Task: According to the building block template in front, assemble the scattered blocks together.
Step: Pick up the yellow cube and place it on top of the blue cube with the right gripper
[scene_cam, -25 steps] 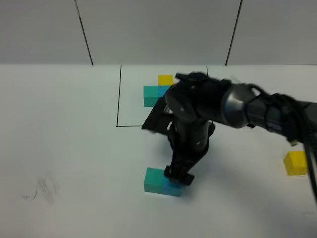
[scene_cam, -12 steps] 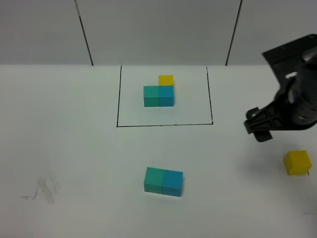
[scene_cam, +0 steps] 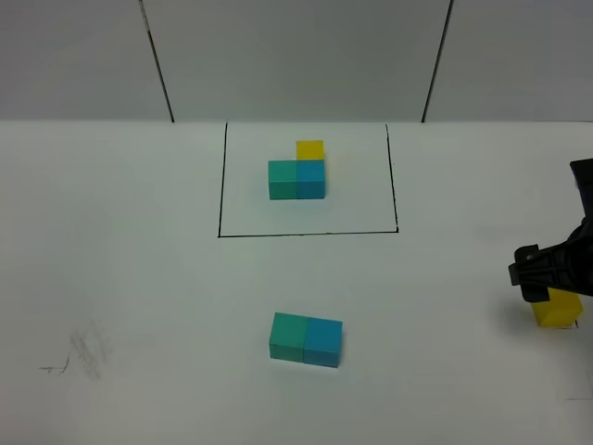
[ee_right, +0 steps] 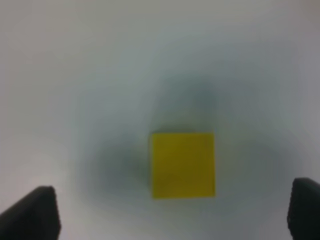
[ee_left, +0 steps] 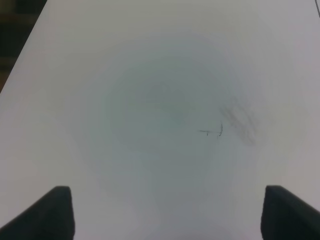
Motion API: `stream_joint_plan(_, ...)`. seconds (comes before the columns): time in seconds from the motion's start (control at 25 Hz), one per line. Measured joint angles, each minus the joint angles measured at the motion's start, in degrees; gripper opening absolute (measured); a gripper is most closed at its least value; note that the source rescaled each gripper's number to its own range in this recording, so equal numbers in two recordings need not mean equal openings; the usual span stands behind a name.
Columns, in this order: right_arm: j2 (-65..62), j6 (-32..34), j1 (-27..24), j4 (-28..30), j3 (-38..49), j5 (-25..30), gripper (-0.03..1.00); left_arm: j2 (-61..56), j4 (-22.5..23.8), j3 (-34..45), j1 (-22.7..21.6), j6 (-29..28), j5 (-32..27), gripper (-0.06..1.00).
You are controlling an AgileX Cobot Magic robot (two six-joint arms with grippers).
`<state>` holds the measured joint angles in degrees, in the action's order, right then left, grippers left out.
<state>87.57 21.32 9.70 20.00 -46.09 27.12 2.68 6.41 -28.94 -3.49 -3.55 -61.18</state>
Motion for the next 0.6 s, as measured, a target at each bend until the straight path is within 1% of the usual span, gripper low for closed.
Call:
stream_joint_plan(0.28,8.29,-4.0,-1.55,-0.84,0.07,-4.01,0.88,0.0,0.0,0.0,0.0,0.0,0.0,0.65)
stream_joint_plan(0.6,12.6,-5.82,-4.37,-1.13,0.26,-7.33,0.87,0.0,0.0,0.0,0.0,0.0,0.0,0.65)
